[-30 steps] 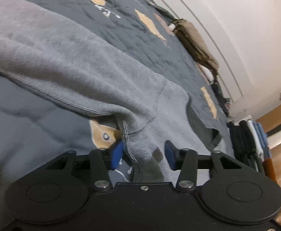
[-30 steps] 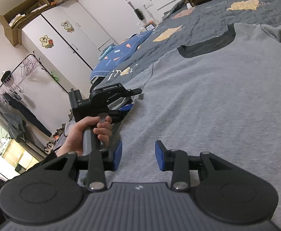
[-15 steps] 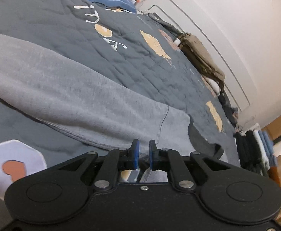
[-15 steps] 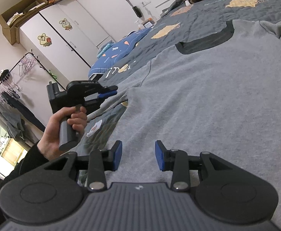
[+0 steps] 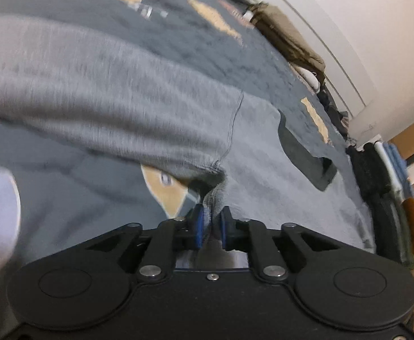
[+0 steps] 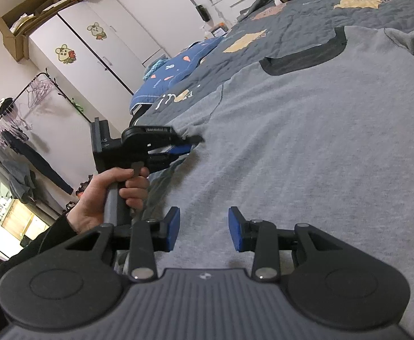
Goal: Fold clothes
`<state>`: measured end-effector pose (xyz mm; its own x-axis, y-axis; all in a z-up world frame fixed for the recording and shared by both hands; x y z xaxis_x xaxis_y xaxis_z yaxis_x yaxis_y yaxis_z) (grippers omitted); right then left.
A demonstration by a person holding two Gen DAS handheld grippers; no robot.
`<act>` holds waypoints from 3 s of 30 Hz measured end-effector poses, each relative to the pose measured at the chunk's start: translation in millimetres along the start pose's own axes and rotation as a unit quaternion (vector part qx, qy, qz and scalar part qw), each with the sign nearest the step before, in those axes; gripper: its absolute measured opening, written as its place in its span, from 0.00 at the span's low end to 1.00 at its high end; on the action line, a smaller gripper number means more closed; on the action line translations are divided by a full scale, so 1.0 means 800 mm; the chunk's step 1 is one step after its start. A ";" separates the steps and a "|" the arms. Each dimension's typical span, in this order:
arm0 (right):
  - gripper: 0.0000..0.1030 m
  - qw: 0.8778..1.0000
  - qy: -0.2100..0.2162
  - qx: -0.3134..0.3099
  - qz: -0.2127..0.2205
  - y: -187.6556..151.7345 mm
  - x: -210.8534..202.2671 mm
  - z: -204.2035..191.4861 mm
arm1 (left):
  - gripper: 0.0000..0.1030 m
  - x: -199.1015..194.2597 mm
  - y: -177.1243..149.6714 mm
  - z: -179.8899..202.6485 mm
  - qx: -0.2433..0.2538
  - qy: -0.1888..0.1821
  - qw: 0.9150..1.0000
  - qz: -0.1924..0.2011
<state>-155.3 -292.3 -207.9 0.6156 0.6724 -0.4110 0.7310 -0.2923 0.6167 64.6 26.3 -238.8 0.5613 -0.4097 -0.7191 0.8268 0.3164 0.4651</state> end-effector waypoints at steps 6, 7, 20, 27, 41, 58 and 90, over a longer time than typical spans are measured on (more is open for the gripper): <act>0.35 1.000 0.003 0.004 0.006 0.003 -0.004 0.000 | 0.10 -0.036 -0.003 0.016 0.043 0.043 0.998 -0.012; 0.35 1.000 0.005 0.003 0.009 0.004 -0.006 -0.001 | 0.12 -0.044 0.001 0.018 0.049 0.041 0.998 -0.003; 0.35 0.999 0.005 0.009 0.051 0.023 -0.025 0.012 | 0.60 0.012 0.092 0.099 0.244 0.089 0.962 0.082; 0.35 0.998 -0.007 0.014 0.067 0.032 -0.033 0.030 | 0.60 0.087 0.133 0.135 0.334 0.115 0.933 0.074; 0.35 0.998 -0.021 0.033 0.050 0.020 -0.029 0.047 | 0.07 0.158 0.164 0.140 0.345 0.104 0.931 0.056; 0.35 0.998 -0.010 0.026 0.048 0.017 -0.028 0.035 | 0.51 -0.015 0.159 0.016 0.166 0.101 0.969 0.152; 0.35 0.999 0.012 0.004 0.031 0.007 0.006 -0.007 | 0.44 -0.198 0.100 -0.352 -0.275 0.177 0.910 0.255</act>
<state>-149.6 -287.3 -202.6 0.6529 0.6685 -0.3560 0.6937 -0.3392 0.6354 31.4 357.7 -232.8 0.7394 0.1802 -0.6487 0.2640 0.8088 0.5255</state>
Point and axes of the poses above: each gripper's, at about its wrist camera, not at the fingertips, and x roughly the way its jaws point, z to its right, y to its top, the point moved 1 cm from there along x, roughly the way its jaws point, and after that the axes turned 8 degrees about y, right-handed, at the moved point
